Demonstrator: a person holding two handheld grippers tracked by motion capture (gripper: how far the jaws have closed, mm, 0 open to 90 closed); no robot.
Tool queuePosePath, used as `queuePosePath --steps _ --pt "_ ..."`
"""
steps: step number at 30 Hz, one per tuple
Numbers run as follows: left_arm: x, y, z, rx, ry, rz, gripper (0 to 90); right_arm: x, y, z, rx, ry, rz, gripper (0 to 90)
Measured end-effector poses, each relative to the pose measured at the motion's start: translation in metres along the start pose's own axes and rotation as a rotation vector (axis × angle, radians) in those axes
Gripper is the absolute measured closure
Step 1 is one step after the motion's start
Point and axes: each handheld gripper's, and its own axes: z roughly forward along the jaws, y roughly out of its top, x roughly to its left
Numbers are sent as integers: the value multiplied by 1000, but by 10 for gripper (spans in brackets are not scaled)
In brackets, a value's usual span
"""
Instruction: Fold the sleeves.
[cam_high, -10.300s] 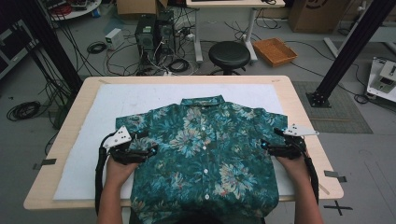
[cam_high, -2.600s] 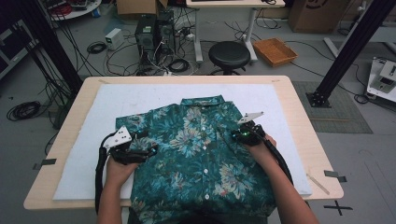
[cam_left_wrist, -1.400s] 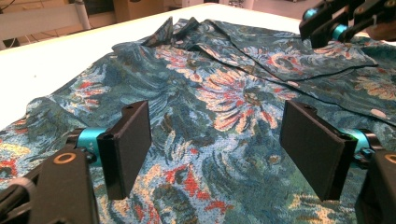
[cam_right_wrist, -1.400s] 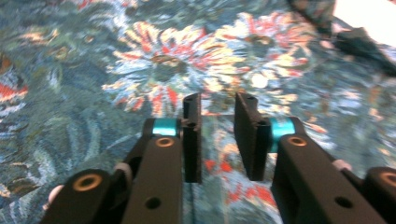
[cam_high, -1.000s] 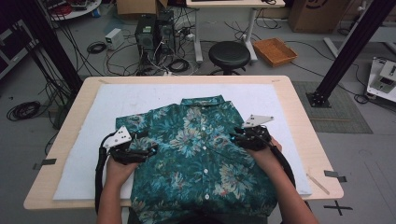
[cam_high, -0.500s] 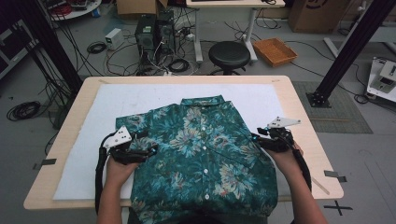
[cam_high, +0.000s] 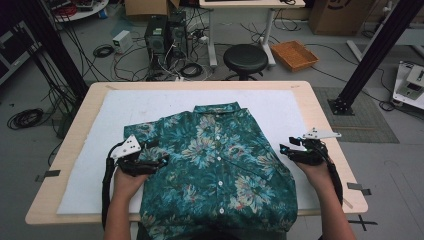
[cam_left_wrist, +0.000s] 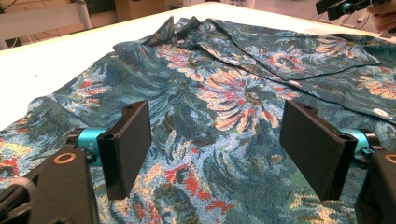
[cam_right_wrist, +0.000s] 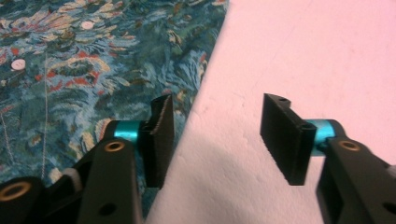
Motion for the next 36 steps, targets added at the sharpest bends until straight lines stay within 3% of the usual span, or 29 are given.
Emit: queuePosePath --steps 8,16,25,36 --pt "0 0 0 0 0 1 252 -11 -20 -2 -45 45 50 357" --pt "0 0 0 0 1 2 253 -12 -27 -11 -149 53 74 281" --pt "0 0 0 -3 1 -6 252 -8 -25 -6 -112 30 27 238" --pt "1 0 -1 -1 6 -11 252 -9 -24 -6 -105 51 31 215"
